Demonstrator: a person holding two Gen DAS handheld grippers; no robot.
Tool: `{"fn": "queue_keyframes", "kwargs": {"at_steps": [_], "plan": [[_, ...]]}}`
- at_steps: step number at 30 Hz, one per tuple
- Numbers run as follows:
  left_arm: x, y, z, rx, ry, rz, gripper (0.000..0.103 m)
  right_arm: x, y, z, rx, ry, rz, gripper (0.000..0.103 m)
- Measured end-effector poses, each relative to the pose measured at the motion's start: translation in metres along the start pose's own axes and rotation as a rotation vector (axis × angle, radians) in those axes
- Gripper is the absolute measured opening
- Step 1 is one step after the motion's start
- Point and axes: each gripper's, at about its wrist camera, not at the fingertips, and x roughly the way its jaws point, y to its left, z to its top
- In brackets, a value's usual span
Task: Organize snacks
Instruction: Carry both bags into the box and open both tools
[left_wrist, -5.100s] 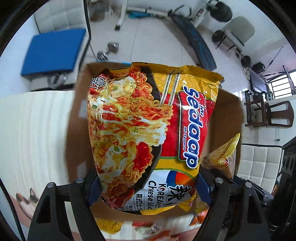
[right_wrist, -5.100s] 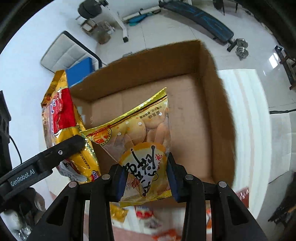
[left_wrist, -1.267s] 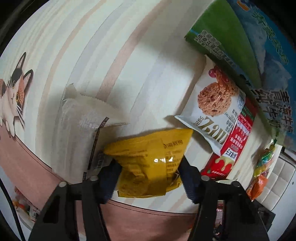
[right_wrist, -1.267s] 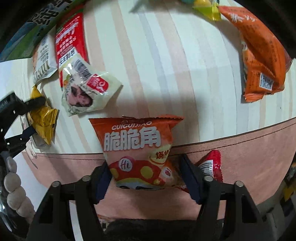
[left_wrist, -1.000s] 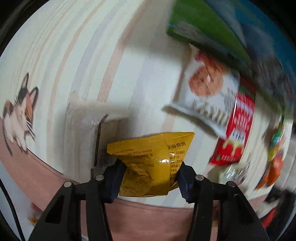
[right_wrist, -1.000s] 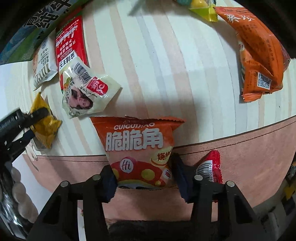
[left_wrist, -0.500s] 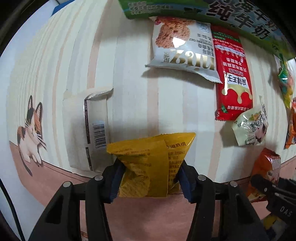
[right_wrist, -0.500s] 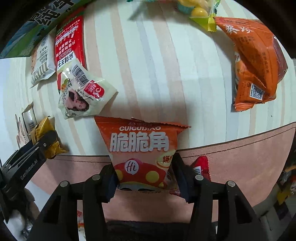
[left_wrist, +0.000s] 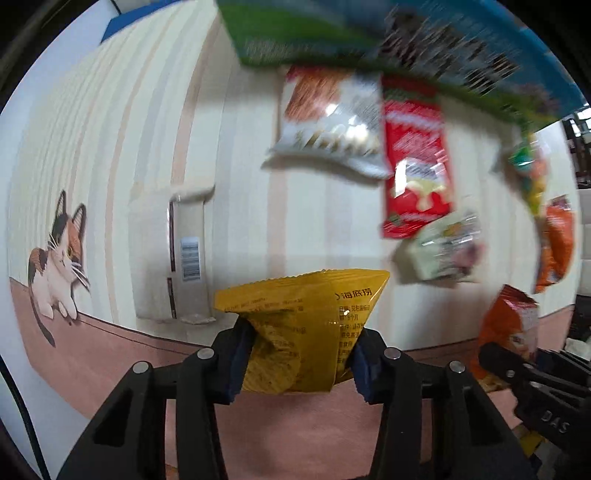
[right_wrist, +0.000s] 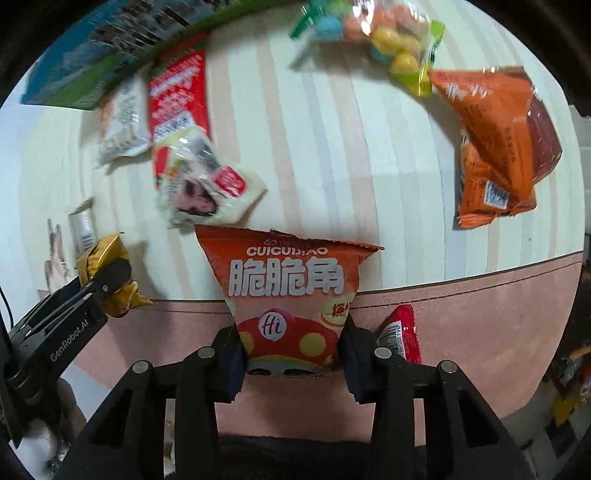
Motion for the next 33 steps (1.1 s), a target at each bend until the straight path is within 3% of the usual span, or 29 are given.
{"fn": "queue_keyframes", "kwargs": {"at_steps": [7, 12, 16, 20, 24, 28, 33], "plan": [[-0.096, -0.005, 0.026, 0.026, -0.135, -0.125, 0.043, -0.076, 0.001, 0.006, -0.023, -0.086, 0.102, 0.045], [-0.158, -0.017, 0.098, 0.033, -0.193, -0.22, 0.043, -0.154, 0.007, 0.035, -0.041, -0.19, 0.189, 0.045], [-0.167, -0.018, 0.165, 0.042, -0.204, -0.2, 0.044, -0.203, 0.033, 0.08, -0.084, -0.287, 0.193, 0.045], [-0.149, -0.008, 0.216, 0.026, -0.132, -0.201, 0.044, -0.215, 0.059, 0.135, -0.093, -0.314, 0.168, 0.045], [-0.107, -0.003, 0.261, 0.008, 0.015, -0.201, 0.044, -0.199, 0.073, 0.173, -0.101, -0.27, 0.134, 0.045], [-0.072, 0.002, 0.28, -0.008, 0.103, -0.176, 0.044, -0.166, 0.076, 0.207, -0.091, -0.18, 0.111, 0.045], [-0.036, 0.005, 0.291, -0.022, 0.187, -0.165, 0.044, -0.129, 0.074, 0.225, -0.088, -0.089, 0.08, 0.045]]}}
